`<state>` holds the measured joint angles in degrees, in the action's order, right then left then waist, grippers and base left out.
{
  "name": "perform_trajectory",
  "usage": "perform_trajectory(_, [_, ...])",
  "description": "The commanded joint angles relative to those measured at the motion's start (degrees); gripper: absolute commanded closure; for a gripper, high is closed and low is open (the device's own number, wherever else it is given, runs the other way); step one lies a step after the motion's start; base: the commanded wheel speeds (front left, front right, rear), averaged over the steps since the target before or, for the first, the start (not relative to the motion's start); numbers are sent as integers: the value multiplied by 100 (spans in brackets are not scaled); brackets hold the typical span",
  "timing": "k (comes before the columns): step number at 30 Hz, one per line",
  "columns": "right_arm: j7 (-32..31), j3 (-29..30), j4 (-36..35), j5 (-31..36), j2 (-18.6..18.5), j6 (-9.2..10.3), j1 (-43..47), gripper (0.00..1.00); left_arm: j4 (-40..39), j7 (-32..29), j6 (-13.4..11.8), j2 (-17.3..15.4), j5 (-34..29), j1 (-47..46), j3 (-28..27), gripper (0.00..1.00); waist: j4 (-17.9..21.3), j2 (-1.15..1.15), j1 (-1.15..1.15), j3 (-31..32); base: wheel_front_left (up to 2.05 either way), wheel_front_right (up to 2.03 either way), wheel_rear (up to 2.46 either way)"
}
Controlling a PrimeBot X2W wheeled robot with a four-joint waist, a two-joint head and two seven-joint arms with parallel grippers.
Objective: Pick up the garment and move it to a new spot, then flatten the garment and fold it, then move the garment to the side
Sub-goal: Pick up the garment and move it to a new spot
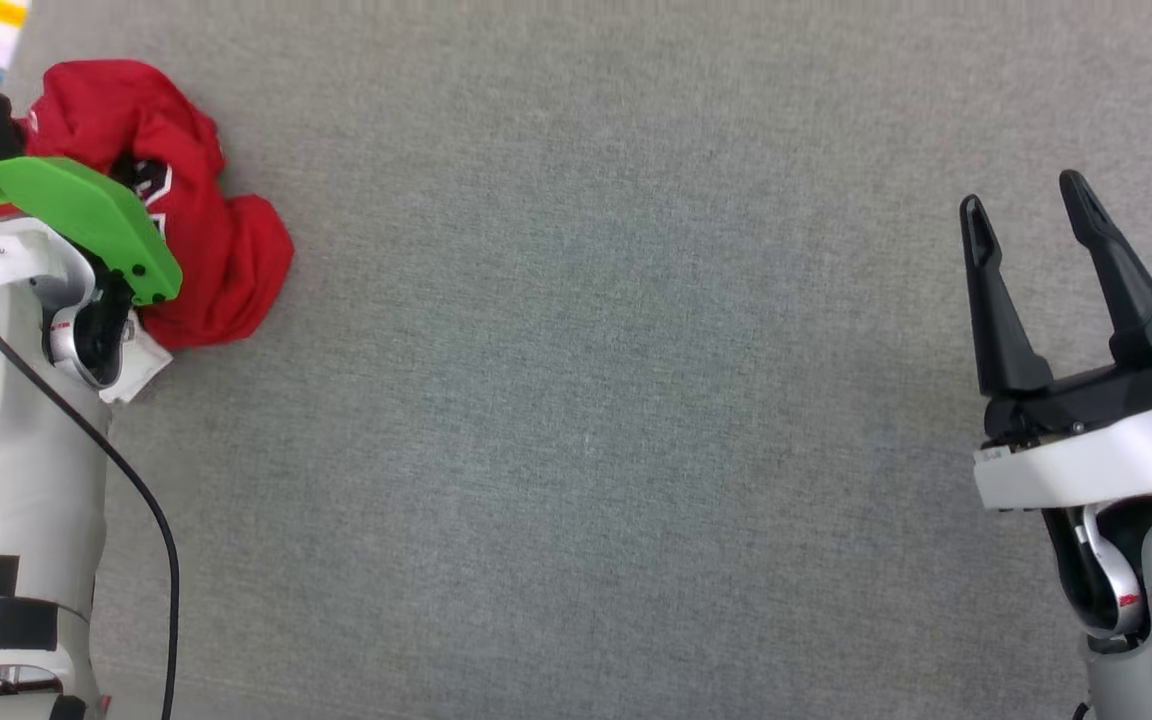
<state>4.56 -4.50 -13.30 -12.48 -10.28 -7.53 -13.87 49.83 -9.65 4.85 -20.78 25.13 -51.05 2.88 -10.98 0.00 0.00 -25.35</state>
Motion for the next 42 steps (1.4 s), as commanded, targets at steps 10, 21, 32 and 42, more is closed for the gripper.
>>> perform_trajectory(10, [113, 333, 248, 186, 315, 4, 546, 0, -625, 939, 141, 167, -179, 426, 309, 100, 214, 0, 0, 1333, 0, 0, 0])
perform_trajectory(21, [-165, 769, 171, 425, 398, 4, 1043, 0, -2264, 515, 224, 929, -395, 1457, 1553, 100, 929, 0, 0, 1775, 0, 0, 0])
perform_trajectory(32, [-323, 1054, -107, 378, 566, 4, 1279, 0, -2786, 216, 262, 1428, 144, 1905, 4109, 100, 1359, 0, 0, 1483, 0, 0, 0])
perform_trajectory(42, [-288, 1022, -96, 313, 582, 4, 1163, 0, -2315, 513, 263, 1469, 516, 2110, 4795, 100, 1343, 0, 0, 1102, 0, 0, 0])
